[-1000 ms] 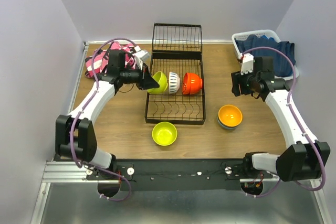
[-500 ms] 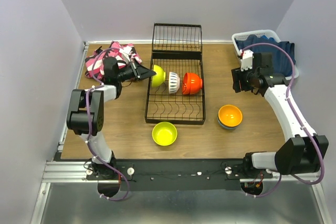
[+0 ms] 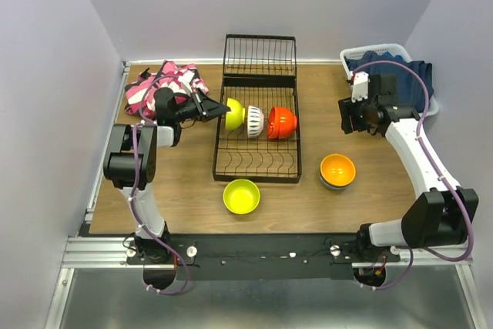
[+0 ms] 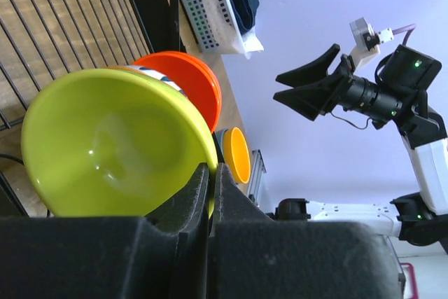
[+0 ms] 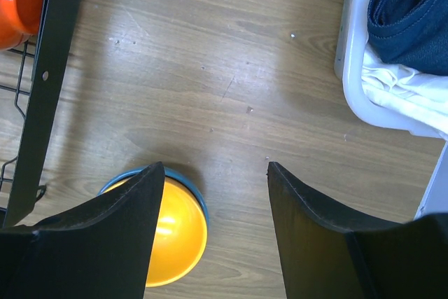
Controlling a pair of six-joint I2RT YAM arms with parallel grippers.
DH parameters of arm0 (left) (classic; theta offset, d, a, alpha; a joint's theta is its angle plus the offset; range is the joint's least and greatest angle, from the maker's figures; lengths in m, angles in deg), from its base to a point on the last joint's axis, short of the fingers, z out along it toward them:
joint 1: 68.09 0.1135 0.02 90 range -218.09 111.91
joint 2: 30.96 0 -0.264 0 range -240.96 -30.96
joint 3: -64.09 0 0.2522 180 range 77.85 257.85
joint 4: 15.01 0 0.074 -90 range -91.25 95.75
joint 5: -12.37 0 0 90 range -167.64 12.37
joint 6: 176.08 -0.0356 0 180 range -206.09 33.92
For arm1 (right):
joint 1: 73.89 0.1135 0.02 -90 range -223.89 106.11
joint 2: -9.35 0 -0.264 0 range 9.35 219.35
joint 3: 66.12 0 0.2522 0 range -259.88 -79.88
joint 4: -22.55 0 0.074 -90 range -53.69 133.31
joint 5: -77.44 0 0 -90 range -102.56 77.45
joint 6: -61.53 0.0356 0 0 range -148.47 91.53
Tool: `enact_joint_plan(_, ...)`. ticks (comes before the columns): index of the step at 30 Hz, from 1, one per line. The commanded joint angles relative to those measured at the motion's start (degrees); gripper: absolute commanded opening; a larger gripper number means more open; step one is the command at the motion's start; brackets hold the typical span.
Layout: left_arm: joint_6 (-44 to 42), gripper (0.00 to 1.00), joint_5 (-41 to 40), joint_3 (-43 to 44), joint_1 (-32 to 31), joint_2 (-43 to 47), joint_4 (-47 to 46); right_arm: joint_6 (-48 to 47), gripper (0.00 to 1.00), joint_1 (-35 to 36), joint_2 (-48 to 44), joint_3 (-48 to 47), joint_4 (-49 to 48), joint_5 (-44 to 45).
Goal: Load the bowls into the dish rack
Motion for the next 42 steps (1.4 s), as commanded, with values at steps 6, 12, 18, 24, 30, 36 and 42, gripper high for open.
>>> enact_joint_plan(6, 0.0, 0.02, 3.0, 2.0, -1.4, -2.6, -1.0, -0.2, 0.69, 0.3, 1.2, -2.2, 0.4, 0.9)
enact_joint_plan(12, 0.5, 0.02, 3.1, 2.5, -3.5, -4.2, -1.3, -0.2, 0.69, 0.3, 0.8, -1.5, 0.9, 0.8)
enact_joint_plan(18, -0.9, 0.02, 2.2, 2.4, -4.3, -5.2, 0.4, -0.1, 0.69, 0.3, 1.2, -1.9, 1.3, 0.6)
enact_joint_plan(24, -2.4, 0.03, 0.2, 2.8, -3.3, -6.1, 2.6, -0.1, 0.69, 0.3, 2.4, -3.3, 1.3, 0.7)
enact_joint_plan(30, -7.9, 0.06, -1.5, 4.0, -1.4, -6.6, 10.2, -0.1, 0.69, 0.3, 2.7, -3.5, 1.1, 0.7)
enact_joint_plan(36, -17.1, 0.39, -2.4, 8.3, -1.3, -6.7, 25.2, -0.1, 0.69, 0.3, 2.7, -3.5, 1.1, 0.7)
enact_joint_plan(42, -17.9, 0.54, -4.1, 7.2, -1.3, -1.1, 25.7, -0.4, 0.69, 0.3, 2.3, -2.9, 0.9, 0.6)
